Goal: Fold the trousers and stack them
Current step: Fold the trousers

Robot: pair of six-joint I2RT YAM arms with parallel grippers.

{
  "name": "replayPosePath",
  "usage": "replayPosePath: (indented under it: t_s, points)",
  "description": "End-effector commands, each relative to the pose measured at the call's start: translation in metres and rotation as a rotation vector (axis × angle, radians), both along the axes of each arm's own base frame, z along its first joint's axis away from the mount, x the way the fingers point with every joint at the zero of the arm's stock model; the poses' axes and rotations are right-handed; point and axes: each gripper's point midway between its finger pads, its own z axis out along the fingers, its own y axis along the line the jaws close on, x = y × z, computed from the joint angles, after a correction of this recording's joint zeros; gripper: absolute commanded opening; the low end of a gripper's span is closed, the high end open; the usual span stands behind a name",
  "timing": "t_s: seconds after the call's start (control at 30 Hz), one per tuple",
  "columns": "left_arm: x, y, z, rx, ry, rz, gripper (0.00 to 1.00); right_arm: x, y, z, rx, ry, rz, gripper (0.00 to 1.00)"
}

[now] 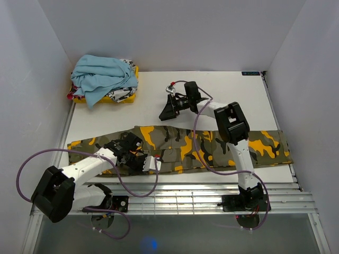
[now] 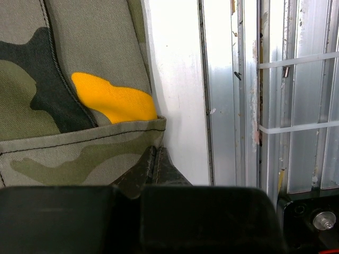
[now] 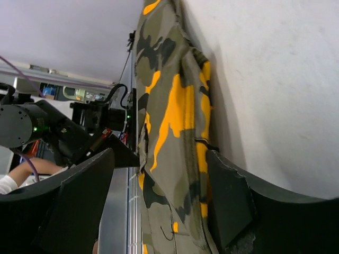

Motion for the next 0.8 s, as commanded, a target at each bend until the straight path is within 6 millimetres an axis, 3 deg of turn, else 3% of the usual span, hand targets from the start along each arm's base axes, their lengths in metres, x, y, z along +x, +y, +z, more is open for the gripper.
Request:
replayPosePath:
  t_s: [0.0,0.17,0.27,0.33,0.37,0.4,0.57,0.63,0.67,0.73,0.77]
  points:
    - [-0.023,0.030,-0.041,0.140,0.071,-0.028,0.00,-0.028,0.018,0.024,0.106,0.027,0.127,0.76]
    - [-0.022,0.027,-0.039,0.127,0.073,-0.018,0.00,-0.049,0.024,0.020,0.131,0.126,0.173,0.74]
    - [-0.023,0.026,-0.038,0.119,0.075,-0.017,0.00,-0.046,0.025,0.017,0.134,0.119,0.134,0.77]
    - [-0.024,0.027,-0.038,0.119,0.070,-0.017,0.00,-0.035,0.027,0.025,0.123,0.065,0.060,0.82]
    - [-0.023,0.027,-0.038,0.117,0.065,-0.015,0.00,-0.034,0.025,0.003,0.038,0.044,0.038,0.84]
    - [-0.023,0.028,-0.038,0.118,0.062,-0.012,0.00,-0.022,0.028,0.000,-0.004,-0.029,-0.019,0.84]
    - [-0.023,0.026,-0.037,0.108,0.062,-0.011,0.00,0.003,0.022,0.045,0.036,-0.207,-0.067,0.86]
    - [-0.024,0.027,-0.038,0.109,0.064,-0.011,0.00,0.017,0.016,0.045,0.021,-0.207,-0.084,0.88]
    - [-0.024,0.026,-0.038,0.108,0.066,-0.010,0.00,0.027,0.017,0.057,0.033,-0.236,-0.088,0.88]
    - [-0.024,0.026,-0.038,0.107,0.067,-0.010,0.00,0.035,0.013,0.039,-0.016,-0.221,-0.098,0.89]
    - [-0.024,0.026,-0.037,0.106,0.065,-0.011,0.00,0.039,0.015,0.042,-0.017,-0.240,-0.092,0.89]
